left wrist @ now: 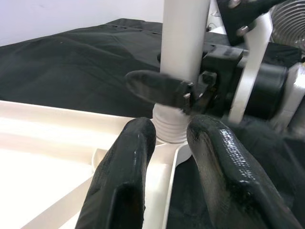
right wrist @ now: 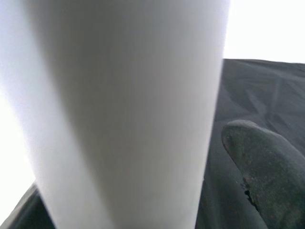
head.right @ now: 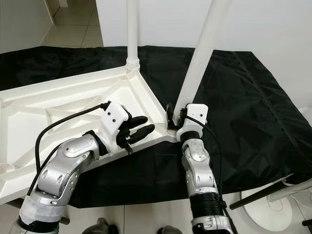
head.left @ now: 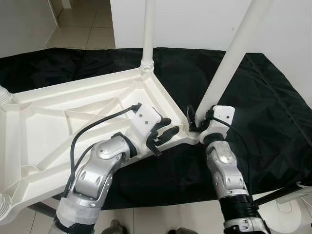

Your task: Building children table

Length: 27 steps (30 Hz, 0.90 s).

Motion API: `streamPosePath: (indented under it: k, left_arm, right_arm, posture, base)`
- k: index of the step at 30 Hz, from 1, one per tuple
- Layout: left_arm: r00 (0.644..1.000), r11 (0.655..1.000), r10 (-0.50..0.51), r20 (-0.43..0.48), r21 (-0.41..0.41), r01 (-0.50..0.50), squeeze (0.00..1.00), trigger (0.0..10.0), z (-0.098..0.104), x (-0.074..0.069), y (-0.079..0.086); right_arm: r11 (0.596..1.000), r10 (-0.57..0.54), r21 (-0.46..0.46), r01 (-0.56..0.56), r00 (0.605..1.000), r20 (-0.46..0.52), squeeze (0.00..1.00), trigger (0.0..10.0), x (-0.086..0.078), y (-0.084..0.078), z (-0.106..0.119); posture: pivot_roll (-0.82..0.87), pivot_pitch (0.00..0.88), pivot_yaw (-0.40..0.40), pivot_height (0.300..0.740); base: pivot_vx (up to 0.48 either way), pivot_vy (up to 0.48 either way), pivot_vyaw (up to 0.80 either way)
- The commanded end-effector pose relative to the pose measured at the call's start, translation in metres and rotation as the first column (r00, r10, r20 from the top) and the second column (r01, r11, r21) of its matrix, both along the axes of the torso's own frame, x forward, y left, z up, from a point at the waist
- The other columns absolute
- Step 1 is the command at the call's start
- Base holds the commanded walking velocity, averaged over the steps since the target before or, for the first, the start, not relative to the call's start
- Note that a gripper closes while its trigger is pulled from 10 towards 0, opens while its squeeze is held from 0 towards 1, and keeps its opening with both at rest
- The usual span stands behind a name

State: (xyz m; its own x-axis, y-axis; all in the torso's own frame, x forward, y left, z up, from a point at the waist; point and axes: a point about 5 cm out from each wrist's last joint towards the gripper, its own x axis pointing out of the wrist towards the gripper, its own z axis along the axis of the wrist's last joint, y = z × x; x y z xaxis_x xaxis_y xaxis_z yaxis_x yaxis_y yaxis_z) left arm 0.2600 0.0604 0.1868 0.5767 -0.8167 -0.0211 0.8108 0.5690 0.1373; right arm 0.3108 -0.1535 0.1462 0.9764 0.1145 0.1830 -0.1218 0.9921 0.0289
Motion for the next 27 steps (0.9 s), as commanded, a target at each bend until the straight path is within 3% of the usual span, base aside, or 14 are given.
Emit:
streamPosePath:
  k: [1,3,10,12,15,16,22,23,26,27]
  left_arm:
    - [0.999,0.999,0.049,0.002,0.003,-0.049,0.00,10.0,-0.001,-0.001,0.000]
    - [0.999,0.999,0.043,-0.006,0.020,-0.043,0.00,10.0,-0.003,-0.001,-0.002]
    - [0.999,0.999,0.040,-0.022,0.035,-0.039,0.00,10.0,-0.006,0.000,-0.005]
    - [0.999,0.999,0.040,-0.022,0.035,-0.039,0.00,10.0,-0.006,0.000,-0.005]
    - [0.999,0.998,0.036,-0.023,0.044,-0.035,0.00,10.0,-0.006,0.000,-0.006]
    - [0.999,0.998,0.034,-0.021,0.052,-0.033,0.00,10.0,-0.006,0.000,-0.006]
    - [0.999,0.998,0.031,-0.021,0.058,-0.030,0.00,10.0,-0.006,0.001,-0.006]
    - [0.999,0.998,0.031,-0.025,0.061,-0.029,0.00,10.0,-0.006,0.001,-0.007]
    - [0.999,0.998,0.030,-0.027,0.064,-0.029,0.00,10.0,-0.006,0.001,-0.007]
    - [0.999,0.998,0.025,-0.035,0.066,-0.023,0.00,10.0,-0.007,0.001,-0.008]
  right_arm:
    - [1.000,0.009,0.009,-0.009,1.000,0.018,0.00,10.0,0.001,-0.006,0.003]
    - [0.988,0.143,-0.067,-0.142,0.990,0.014,0.00,10.0,0.001,-0.007,0.003]
    - [0.943,0.297,-0.152,-0.295,0.955,-0.011,0.00,10.0,0.004,-0.011,0.005]
    - [0.943,0.297,-0.152,-0.295,0.955,-0.011,0.00,10.0,0.004,-0.011,0.005]
    - [0.911,0.372,-0.178,-0.373,0.927,-0.041,0.00,10.0,0.007,-0.015,0.005]
    - [0.879,0.427,-0.202,-0.432,0.902,-0.072,0.00,10.0,0.009,-0.016,0.004]
    - [0.846,0.477,-0.216,-0.487,0.873,-0.101,0.00,10.0,0.013,-0.019,0.004]
    - [0.826,0.502,-0.224,-0.517,0.856,-0.126,0.00,7.4,0.014,-0.019,0.001]
    - [0.811,0.518,-0.230,-0.538,0.843,-0.146,0.00,7.3,0.015,-0.019,-0.001]
    - [0.793,0.537,-0.234,-0.562,0.827,-0.167,0.00,6.4,0.015,-0.019,-0.003]
  posture:
    - [-0.05,0.003,-0.011,0.740]
    - [-0.05,0.006,-0.009,0.740]
    - [-0.06,0.018,0.000,0.740]
    - [-0.06,0.018,0.000,0.740]
    - [-0.05,0.022,0.004,0.740]
    - [-0.05,0.022,0.003,0.740]
    - [-0.05,0.020,0.005,0.740]
    - [-0.05,0.019,0.004,0.740]
    - [-0.05,0.018,0.004,0.740]
    - [-0.05,0.018,0.005,0.740]
  base:
    - [0.000,0.000,0.00]
    - [0.000,0.000,0.00]
    - [0.000,0.000,0.00]
    - [0.000,0.000,0.00]
    - [0.000,0.000,0.00]
    - [0.000,0.000,0.00]
    - [0.000,0.000,0.00]
    - [0.000,0.000,0.00]
    - [0.000,0.000,0.00]
    - [0.000,0.000,0.00]
